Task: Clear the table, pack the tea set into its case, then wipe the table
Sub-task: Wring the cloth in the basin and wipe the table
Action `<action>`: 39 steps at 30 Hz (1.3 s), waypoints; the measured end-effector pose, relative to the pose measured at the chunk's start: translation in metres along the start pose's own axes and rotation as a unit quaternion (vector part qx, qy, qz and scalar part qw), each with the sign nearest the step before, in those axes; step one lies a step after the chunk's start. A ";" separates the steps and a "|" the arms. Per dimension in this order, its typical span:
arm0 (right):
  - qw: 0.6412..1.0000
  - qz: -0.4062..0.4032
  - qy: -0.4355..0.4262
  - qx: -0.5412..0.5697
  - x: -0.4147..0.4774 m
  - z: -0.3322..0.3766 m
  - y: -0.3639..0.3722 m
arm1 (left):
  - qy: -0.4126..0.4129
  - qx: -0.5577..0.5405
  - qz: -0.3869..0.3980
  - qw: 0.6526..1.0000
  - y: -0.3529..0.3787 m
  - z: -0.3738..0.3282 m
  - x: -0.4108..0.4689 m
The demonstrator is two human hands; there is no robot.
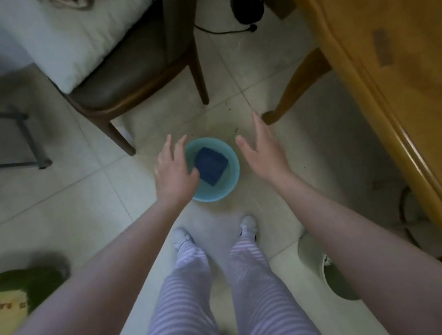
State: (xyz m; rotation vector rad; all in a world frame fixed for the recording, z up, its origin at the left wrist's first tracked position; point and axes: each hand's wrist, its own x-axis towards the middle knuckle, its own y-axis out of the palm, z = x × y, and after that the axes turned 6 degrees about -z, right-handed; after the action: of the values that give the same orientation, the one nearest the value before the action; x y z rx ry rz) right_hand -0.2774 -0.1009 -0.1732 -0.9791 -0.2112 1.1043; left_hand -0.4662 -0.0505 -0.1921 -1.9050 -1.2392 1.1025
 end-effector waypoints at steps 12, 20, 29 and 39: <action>0.999 0.023 -0.014 -0.047 0.078 -0.087 0.165 | -0.015 -0.088 0.023 0.996 0.157 0.060 0.089; 0.989 0.098 0.095 -0.063 0.141 -0.228 0.368 | -0.101 -0.173 0.057 0.978 0.360 0.165 0.167; 0.985 -0.037 0.026 -0.168 0.202 -0.313 0.485 | -0.306 -0.350 -0.101 0.879 0.497 0.215 0.206; 0.985 -0.034 0.047 -0.163 0.211 -0.311 0.508 | -0.392 -0.375 -0.134 0.829 0.512 0.223 0.201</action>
State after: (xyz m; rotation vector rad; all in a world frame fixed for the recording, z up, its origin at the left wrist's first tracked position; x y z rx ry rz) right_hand -0.3258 -0.0507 -0.8011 -1.3028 -0.3532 0.9754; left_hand -0.4044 -0.0486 -0.7819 -1.6788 -2.6347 1.4264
